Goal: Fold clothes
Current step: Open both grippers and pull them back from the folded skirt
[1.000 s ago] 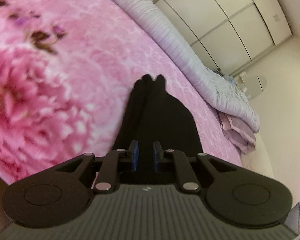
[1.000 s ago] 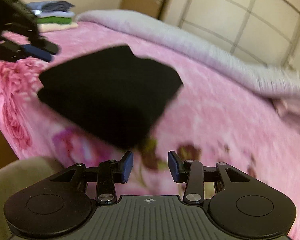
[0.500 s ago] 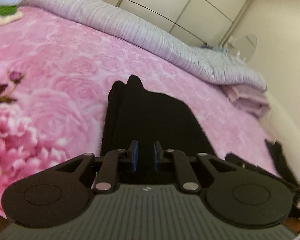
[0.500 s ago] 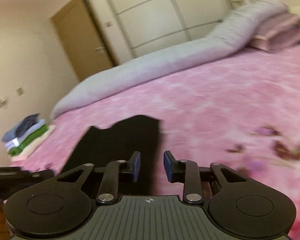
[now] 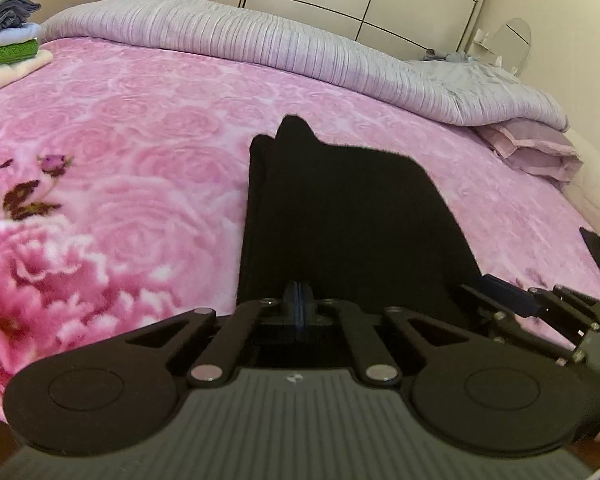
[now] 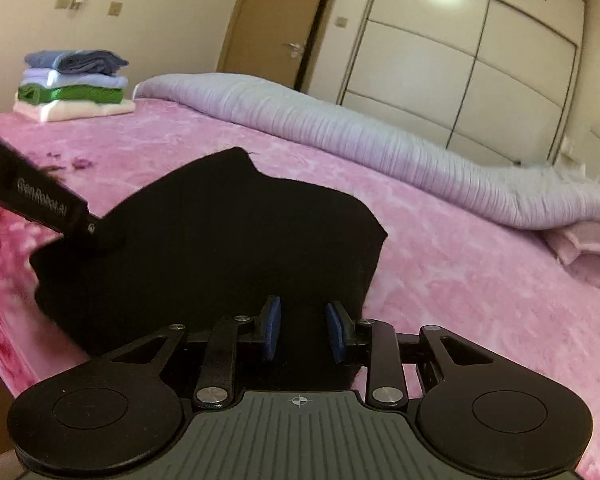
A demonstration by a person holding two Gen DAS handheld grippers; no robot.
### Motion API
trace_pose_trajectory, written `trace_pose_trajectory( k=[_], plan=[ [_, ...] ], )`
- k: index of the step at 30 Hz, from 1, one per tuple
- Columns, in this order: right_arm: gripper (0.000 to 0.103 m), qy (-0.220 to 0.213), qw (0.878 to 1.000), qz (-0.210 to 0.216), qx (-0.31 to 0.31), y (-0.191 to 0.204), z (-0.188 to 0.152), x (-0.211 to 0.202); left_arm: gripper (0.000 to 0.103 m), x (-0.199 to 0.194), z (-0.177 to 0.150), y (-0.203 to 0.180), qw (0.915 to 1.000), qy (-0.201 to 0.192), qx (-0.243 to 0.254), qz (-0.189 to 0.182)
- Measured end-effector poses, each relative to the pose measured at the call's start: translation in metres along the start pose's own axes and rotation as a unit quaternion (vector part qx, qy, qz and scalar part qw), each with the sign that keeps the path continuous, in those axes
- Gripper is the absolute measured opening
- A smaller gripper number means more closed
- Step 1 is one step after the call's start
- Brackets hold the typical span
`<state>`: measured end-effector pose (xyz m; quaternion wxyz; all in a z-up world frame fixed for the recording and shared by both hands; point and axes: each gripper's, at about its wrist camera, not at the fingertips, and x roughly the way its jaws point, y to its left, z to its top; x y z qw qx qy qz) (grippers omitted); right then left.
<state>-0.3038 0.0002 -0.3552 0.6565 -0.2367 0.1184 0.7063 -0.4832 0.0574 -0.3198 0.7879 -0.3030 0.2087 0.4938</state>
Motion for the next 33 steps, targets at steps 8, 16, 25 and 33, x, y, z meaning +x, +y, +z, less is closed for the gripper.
trace_pose_trajectory(
  k=[8,16,25,33],
  plan=[
    [0.030,0.011,0.992,0.033,0.124,-0.038,0.016,-0.023,0.004,0.000,-0.005,-0.008,0.9996,0.007,0.007,0.027],
    [0.031,0.054,0.996,0.034,0.070,-0.025,0.010,-0.010,0.003,0.006,-0.007,-0.015,0.9980,0.010,0.005,0.062],
    [0.033,0.057,0.994,0.025,0.090,-0.029,0.016,-0.026,0.021,-0.022,-0.004,-0.035,0.9942,0.008,0.032,0.103],
    [0.046,0.084,0.987,0.005,0.135,-0.039,0.021,-0.069,0.028,-0.056,-0.018,-0.059,0.9901,0.013,0.062,0.125]
  ],
)
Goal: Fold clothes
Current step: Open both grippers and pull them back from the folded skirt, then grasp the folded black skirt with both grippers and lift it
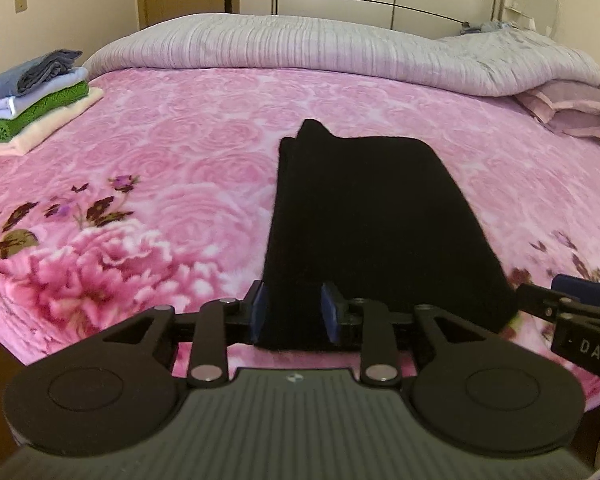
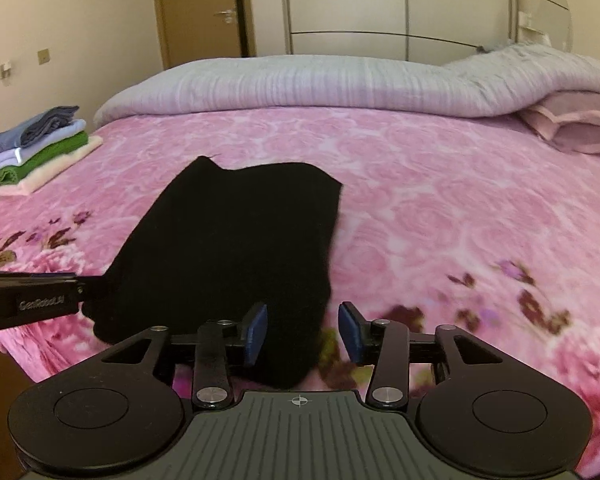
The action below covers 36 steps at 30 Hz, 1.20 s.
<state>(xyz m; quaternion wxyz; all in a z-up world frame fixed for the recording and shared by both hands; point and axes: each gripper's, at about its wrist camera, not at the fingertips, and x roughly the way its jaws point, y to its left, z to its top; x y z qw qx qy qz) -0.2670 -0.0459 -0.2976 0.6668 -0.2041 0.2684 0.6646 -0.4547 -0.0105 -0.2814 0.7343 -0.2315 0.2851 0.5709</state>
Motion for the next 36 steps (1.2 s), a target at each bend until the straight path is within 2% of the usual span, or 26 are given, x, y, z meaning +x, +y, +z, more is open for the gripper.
trace_pose_trajectory(
  k=[7,16,22,31,36],
  plan=[
    [0.051,0.027,0.999,-0.006,0.025,-0.002,-0.014,-0.026,0.033,-0.039,-0.010,-0.025,0.9990,-0.015,0.042,0.004],
    [0.052,0.010,0.999,0.001,0.040,0.000,-0.026,-0.066,0.034,-0.082,-0.018,-0.038,0.9972,-0.045,0.059,-0.002],
    [0.053,-0.001,0.999,-0.008,0.040,0.003,-0.026,-0.084,0.034,-0.100,-0.017,-0.036,0.9961,-0.064,0.057,-0.022],
    [0.055,0.006,0.999,-0.016,0.037,0.007,-0.024,-0.084,0.034,-0.101,-0.023,0.010,0.9958,-0.056,-0.010,-0.072],
    [0.056,0.017,0.998,-0.018,0.058,-0.003,-0.023,-0.073,0.036,-0.080,-0.023,0.049,0.9917,-0.026,-0.077,-0.100]
  ],
)
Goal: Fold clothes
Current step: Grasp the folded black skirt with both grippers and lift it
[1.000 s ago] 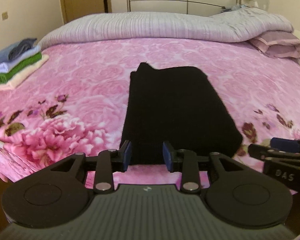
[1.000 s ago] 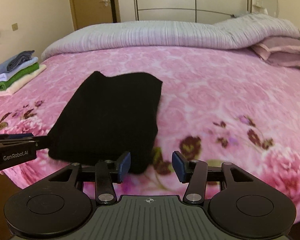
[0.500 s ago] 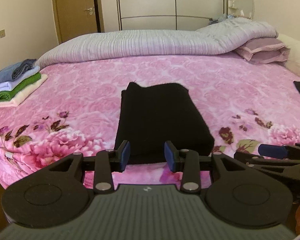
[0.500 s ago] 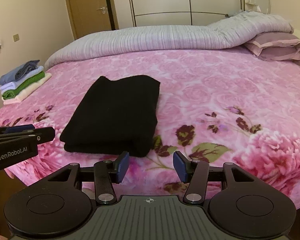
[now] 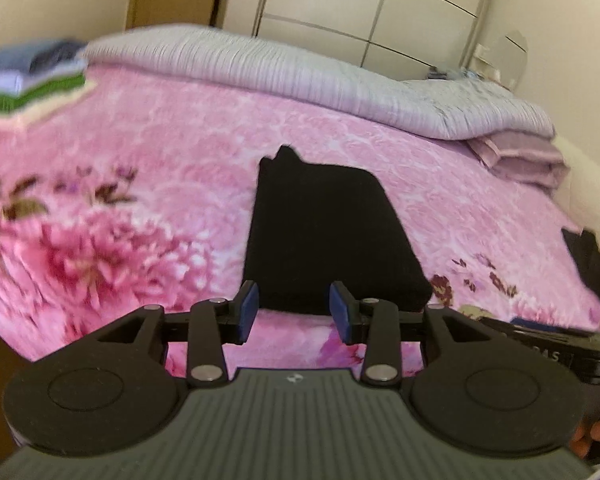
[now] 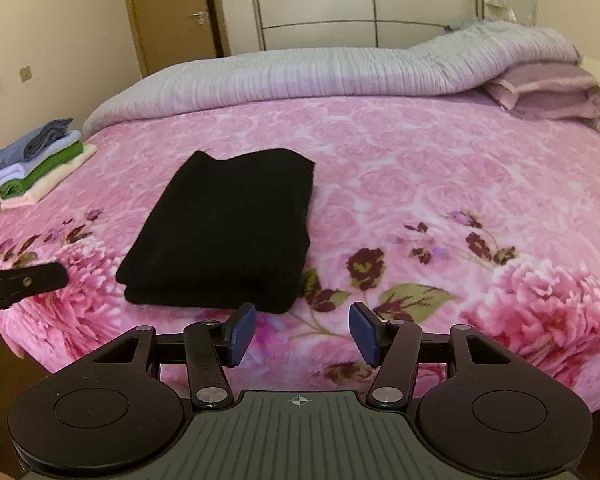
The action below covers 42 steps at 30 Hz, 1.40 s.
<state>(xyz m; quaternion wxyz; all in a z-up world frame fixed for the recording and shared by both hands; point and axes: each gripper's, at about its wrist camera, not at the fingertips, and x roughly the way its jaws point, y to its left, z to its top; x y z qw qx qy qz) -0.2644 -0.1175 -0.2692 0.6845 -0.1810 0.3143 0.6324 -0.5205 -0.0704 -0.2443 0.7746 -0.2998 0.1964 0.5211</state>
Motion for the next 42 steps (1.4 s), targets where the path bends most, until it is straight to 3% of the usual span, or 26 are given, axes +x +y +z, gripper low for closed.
trace_pose_trajectory(
  k=[6,10,13,18,23,28,34,36,42],
  plan=[
    [0.057,0.029,0.999,-0.017,0.030,-0.024,0.002,0.030,0.041,0.031,0.007,0.041,0.9952,0.029,-0.079,-0.051],
    [0.057,0.050,0.997,-0.009,0.066,-0.047,0.005,0.057,0.044,0.061,0.012,0.073,0.9817,0.052,-0.159,-0.091],
    [0.059,0.054,0.992,0.023,0.110,-0.066,0.010,0.070,0.046,0.085,0.019,0.093,0.9688,0.064,-0.208,-0.118],
    [0.074,0.051,0.976,0.100,0.184,-0.093,0.027,0.094,0.050,0.125,0.034,0.106,0.9569,0.072,-0.241,-0.146],
    [0.077,0.058,0.965,0.147,0.208,-0.096,0.039,0.121,0.050,0.155,0.041,0.111,0.9423,0.076,-0.277,-0.171],
    [0.078,0.058,0.949,0.181,0.250,-0.101,0.043,0.147,0.050,0.176,0.043,0.111,0.9413,0.084,-0.277,-0.174],
    [0.078,0.086,0.898,0.240,0.359,-0.123,0.044,0.177,0.051,0.198,0.038,0.114,0.9364,0.110,-0.282,-0.177],
    [0.078,0.094,0.895,0.245,0.361,-0.125,0.047,0.181,0.051,0.201,0.036,0.115,0.9356,0.113,-0.283,-0.178],
    [0.078,0.110,0.903,0.246,0.336,-0.116,0.054,0.189,0.051,0.209,0.039,0.115,0.9337,0.121,-0.284,-0.182]
  ],
)
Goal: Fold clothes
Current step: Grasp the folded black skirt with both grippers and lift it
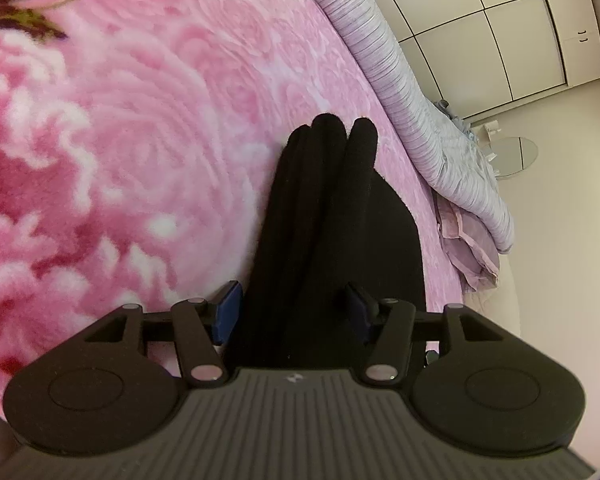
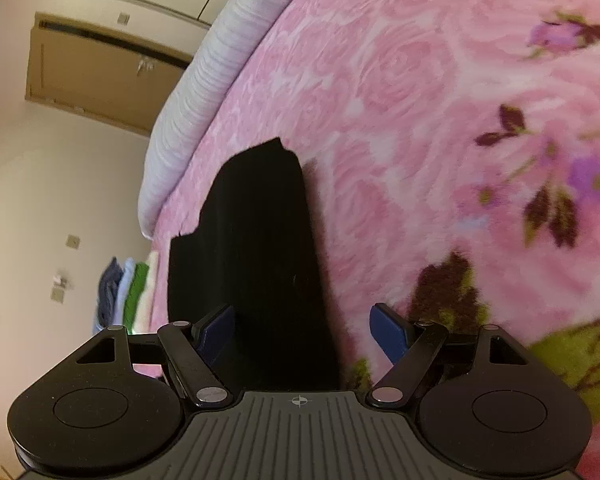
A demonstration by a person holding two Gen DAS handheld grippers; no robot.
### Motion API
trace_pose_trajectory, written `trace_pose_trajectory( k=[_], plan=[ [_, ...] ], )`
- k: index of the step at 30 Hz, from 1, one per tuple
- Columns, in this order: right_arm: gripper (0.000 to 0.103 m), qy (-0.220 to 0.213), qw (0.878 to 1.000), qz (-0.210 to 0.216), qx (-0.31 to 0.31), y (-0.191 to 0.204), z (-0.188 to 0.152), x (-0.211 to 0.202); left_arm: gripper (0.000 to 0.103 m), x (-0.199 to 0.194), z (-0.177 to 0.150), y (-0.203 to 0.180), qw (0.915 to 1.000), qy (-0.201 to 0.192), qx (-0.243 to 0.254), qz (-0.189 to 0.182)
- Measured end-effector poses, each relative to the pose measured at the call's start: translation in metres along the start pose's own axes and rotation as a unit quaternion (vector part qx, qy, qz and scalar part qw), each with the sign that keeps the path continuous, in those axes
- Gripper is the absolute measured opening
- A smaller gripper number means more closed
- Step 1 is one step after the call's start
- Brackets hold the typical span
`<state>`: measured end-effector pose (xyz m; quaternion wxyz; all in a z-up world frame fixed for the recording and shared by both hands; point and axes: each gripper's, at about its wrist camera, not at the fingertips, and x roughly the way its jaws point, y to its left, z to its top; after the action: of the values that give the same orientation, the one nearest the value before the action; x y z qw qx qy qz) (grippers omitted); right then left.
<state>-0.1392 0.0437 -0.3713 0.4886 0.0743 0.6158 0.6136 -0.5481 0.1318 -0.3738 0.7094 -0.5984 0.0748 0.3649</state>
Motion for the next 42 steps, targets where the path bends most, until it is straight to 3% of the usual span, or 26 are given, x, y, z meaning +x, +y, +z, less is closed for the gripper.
trace_pose_trajectory(
  k=[10,14,22,32,37,42],
  plan=[
    [0.077,0.022,0.999,0.012,-0.022,0.011,0.003,0.028,0.047,0.016,0.008,-0.003,0.9999,0.006,0.002,-0.016],
    [0.066,0.020,0.999,0.012,-0.030,0.013,0.001,0.039,0.045,0.020,0.008,-0.003,0.9997,0.009,0.009,-0.020],
    [0.061,0.025,0.999,0.009,-0.029,0.015,0.007,0.052,0.042,0.032,0.013,-0.002,0.9989,0.025,0.008,-0.038],
    [0.048,0.032,0.998,0.024,-0.046,0.012,0.011,0.056,0.034,0.039,0.015,-0.002,0.9976,0.035,0.014,-0.057],
    [0.045,0.047,0.998,0.004,-0.033,0.026,0.015,0.054,0.031,0.038,0.024,-0.010,0.9977,0.050,-0.016,-0.041],
    [0.043,0.075,0.997,-0.018,-0.008,0.062,0.035,0.048,0.030,0.014,0.044,-0.045,0.9966,0.063,-0.050,-0.018]
  ],
)
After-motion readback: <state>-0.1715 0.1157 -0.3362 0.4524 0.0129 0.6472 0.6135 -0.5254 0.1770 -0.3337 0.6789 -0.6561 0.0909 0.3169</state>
